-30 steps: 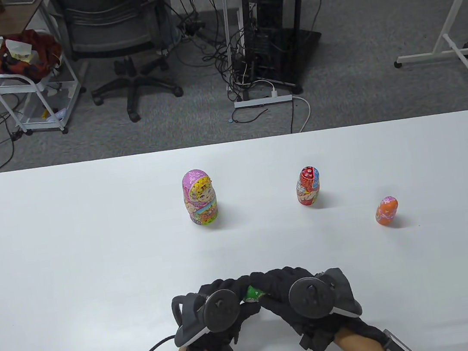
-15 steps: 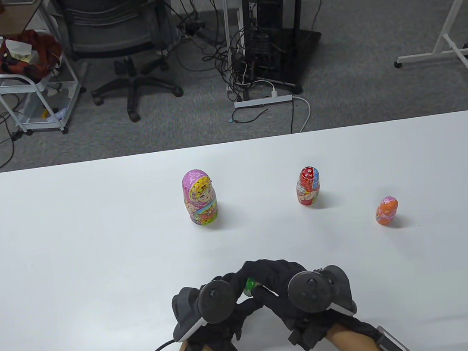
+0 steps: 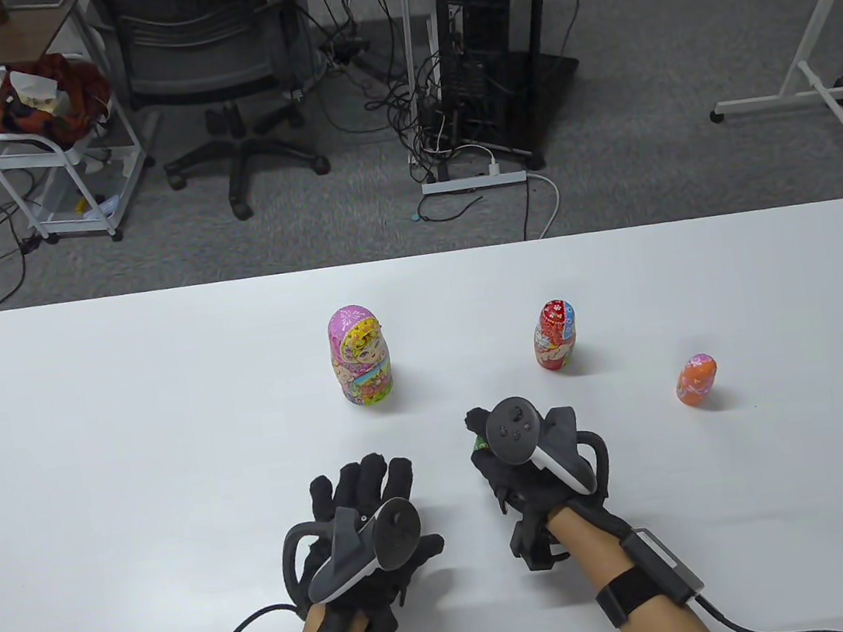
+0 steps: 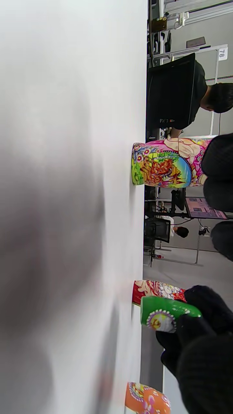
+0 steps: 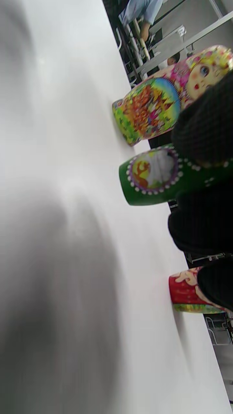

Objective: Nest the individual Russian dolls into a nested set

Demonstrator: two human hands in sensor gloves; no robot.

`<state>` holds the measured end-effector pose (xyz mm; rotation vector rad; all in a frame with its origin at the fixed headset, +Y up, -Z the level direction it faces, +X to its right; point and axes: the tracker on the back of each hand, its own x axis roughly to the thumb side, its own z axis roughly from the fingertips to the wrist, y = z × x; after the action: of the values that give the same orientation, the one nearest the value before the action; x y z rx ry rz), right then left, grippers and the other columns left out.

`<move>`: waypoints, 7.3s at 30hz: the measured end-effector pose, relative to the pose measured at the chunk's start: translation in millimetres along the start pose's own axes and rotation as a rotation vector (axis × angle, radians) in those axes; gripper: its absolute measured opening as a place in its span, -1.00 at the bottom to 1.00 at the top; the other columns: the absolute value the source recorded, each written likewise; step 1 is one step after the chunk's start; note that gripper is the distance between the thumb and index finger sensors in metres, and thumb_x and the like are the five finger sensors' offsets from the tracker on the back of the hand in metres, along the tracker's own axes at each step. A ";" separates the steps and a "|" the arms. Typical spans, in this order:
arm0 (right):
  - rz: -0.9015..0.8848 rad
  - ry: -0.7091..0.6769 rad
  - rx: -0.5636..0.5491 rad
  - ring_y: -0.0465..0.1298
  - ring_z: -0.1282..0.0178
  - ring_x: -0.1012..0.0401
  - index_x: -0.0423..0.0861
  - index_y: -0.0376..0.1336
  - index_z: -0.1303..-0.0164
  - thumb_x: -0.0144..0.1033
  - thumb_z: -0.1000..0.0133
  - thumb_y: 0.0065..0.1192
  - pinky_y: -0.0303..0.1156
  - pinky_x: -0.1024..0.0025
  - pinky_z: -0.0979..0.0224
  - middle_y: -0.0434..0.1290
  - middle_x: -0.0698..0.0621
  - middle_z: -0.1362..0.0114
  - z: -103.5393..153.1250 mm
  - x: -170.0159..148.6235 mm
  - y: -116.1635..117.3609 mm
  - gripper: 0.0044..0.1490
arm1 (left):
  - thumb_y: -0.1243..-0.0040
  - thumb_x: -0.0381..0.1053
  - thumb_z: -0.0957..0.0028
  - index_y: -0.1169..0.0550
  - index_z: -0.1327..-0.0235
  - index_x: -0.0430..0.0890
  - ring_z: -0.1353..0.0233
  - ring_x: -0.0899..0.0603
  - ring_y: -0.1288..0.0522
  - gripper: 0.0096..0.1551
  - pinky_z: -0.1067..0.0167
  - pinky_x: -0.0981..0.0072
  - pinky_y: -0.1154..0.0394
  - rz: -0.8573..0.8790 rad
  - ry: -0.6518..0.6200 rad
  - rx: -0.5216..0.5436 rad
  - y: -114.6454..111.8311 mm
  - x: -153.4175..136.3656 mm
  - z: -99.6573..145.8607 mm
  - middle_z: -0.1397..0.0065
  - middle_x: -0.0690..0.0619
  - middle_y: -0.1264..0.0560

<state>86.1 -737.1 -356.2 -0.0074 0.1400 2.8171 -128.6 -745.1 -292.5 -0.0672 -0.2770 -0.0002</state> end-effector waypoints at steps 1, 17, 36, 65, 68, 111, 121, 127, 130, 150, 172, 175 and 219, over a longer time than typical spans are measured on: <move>0.022 0.005 -0.002 0.40 -0.45 0.11 0.24 0.06 -0.42 -0.09 -0.09 0.32 0.26 0.00 -0.58 0.25 0.08 -0.57 -0.1 -0.9 2.6 -0.29 | -0.08 0.59 0.20 0.05 -0.64 0.06 -0.67 -0.32 -0.02 0.25 -0.44 -0.53 0.12 0.002 0.000 0.002 0.0 -0.3 -0.2 -0.73 -0.18 0.05; 0.061 -0.003 0.046 0.16 -0.66 0.06 0.37 -0.17 -0.51 0.12 -0.07 0.22 0.12 -0.07 -0.67 -0.07 0.05 -0.72 2.4 -17.6 3.8 -0.10 | -0.07 0.60 0.20 0.04 -0.65 0.07 -0.68 -0.32 -0.02 0.24 -0.44 -0.55 0.15 0.009 -0.011 -0.004 1.0 1.9 0.1 -0.74 -0.16 0.05; 0.031 0.918 -0.041 0.05 -0.79 0.12 0.70 -0.36 -0.40 0.26 -0.17 -0.16 -0.05 -0.02 -0.81 -0.14 0.23 -0.79 -37.8 -210.0 -70.7 -0.27 | -0.04 0.59 0.18 0.03 -0.64 0.07 -0.68 -0.32 -0.03 0.21 -0.43 -0.55 0.16 0.039 -0.034 0.016 7.4 6.3 2.6 -0.74 -0.16 0.02; -0.541 -0.545 0.002 0.49 -0.39 0.05 0.24 0.01 -0.41 -0.04 -0.08 0.29 0.43 0.09 -0.45 0.23 -0.06 -0.59 68.6 -13.1 -51.7 -0.26 | -0.16 0.54 0.22 -0.10 -0.59 0.01 -0.52 -0.14 -0.42 0.18 -0.42 -0.20 -0.37 0.203 -0.105 0.221 29.4 18.1 20.4 -0.61 -0.03 -0.30; -0.527 -0.588 0.021 0.48 -0.39 0.04 0.22 0.02 -0.40 -0.07 -0.08 0.31 0.43 0.08 -0.46 0.22 -0.07 -0.58 74.9 -8.1 -42.3 -0.26 | -0.19 0.55 0.25 -0.18 -0.55 0.00 -0.38 -0.07 -0.56 0.16 -0.35 -0.08 -0.48 0.207 -0.132 0.256 31.8 22.9 22.3 -0.51 0.02 -0.44; -0.145 -0.295 -0.288 0.48 -0.35 0.05 0.16 -0.04 -0.44 0.04 -0.05 0.31 0.37 -0.01 -0.44 0.28 -0.04 -0.52 76.1 -34.4 -43.7 -0.16 | -0.34 0.45 0.28 -0.48 -0.33 -0.05 -0.07 0.02 -0.72 -0.05 -0.17 0.05 -0.61 0.197 -0.059 0.250 23.0 13.9 18.2 -0.15 0.07 -0.69; 0.178 0.023 -0.107 0.46 -0.38 0.03 0.22 0.06 -0.46 -0.01 -0.07 0.33 0.33 -0.05 -0.48 0.26 -0.05 -0.55 44.4 -76.6 -11.9 -0.23 | -0.32 0.45 0.27 -0.47 -0.34 -0.04 -0.08 0.02 -0.71 -0.04 -0.17 0.05 -0.61 0.184 -0.063 0.242 21.3 14.9 17.7 -0.16 0.07 -0.68; 0.238 0.041 -0.027 0.44 -0.41 0.02 0.19 0.03 -0.48 -0.04 -0.08 0.32 0.31 -0.07 -0.49 0.25 -0.04 -0.57 38.8 -77.2 1.8 -0.21 | -0.32 0.45 0.27 -0.47 -0.34 -0.04 -0.08 0.02 -0.71 -0.04 -0.17 0.05 -0.61 0.186 -0.058 0.235 21.0 13.7 16.9 -0.16 0.07 -0.69; 0.258 0.048 -0.006 0.42 -0.43 0.01 0.17 0.03 -0.48 -0.04 -0.08 0.32 0.30 -0.08 -0.50 0.24 -0.04 -0.57 38.1 -78.5 6.4 -0.21 | -0.32 0.45 0.27 -0.47 -0.34 -0.04 -0.08 0.02 -0.71 -0.04 -0.17 0.05 -0.61 0.187 -0.059 0.238 21.0 13.6 16.7 -0.16 0.07 -0.68; 0.327 -0.081 -0.082 0.26 -0.62 0.05 0.49 -0.08 -0.43 -0.01 -0.16 0.11 0.17 -0.06 -0.61 0.15 0.13 -0.67 19.2 -10.5 -3.3 -0.31 | -0.32 0.45 0.26 -0.46 -0.35 -0.05 -0.10 0.01 -0.71 -0.04 -0.18 0.04 -0.61 0.167 -0.056 0.229 22.2 10.3 15.5 -0.19 0.06 -0.68; 0.163 -0.268 -0.083 0.49 -0.38 0.08 0.24 0.10 -0.41 -0.06 -0.10 0.17 0.34 -0.01 -0.48 0.44 0.05 -0.45 42.1 3.3 -27.2 -0.37 | -0.32 0.45 0.27 -0.47 -0.34 -0.05 -0.09 0.01 -0.71 -0.04 -0.18 0.03 -0.61 0.157 -0.063 0.222 22.8 9.8 14.7 -0.19 0.06 -0.68; 0.015 -0.330 -0.113 0.49 -0.37 0.07 0.22 0.10 -0.41 -0.04 -0.11 0.17 0.35 0.00 -0.46 0.44 0.05 -0.45 56.5 -2.0 -36.9 -0.36 | -0.31 0.45 0.26 -0.47 -0.34 -0.05 -0.10 0.01 -0.71 -0.04 -0.18 0.04 -0.61 0.165 -0.060 0.219 22.3 9.7 14.5 -0.19 0.06 -0.68; 0.257 0.002 -0.094 0.38 -0.44 -0.12 0.30 -0.01 -0.52 0.19 -0.11 0.11 0.29 -0.15 -0.43 0.22 -0.22 -0.62 58.3 -56.4 -24.6 -0.23 | -0.28 0.46 0.25 -0.44 -0.38 -0.02 -0.09 0.03 -0.71 -0.04 -0.18 0.06 -0.61 0.245 -0.097 0.233 25.3 15.6 20.3 -0.19 0.09 -0.67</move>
<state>148.0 -726.1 -299.3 -0.0144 0.0084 3.0776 -118.9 -718.4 -270.4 0.1310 -0.3628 0.2786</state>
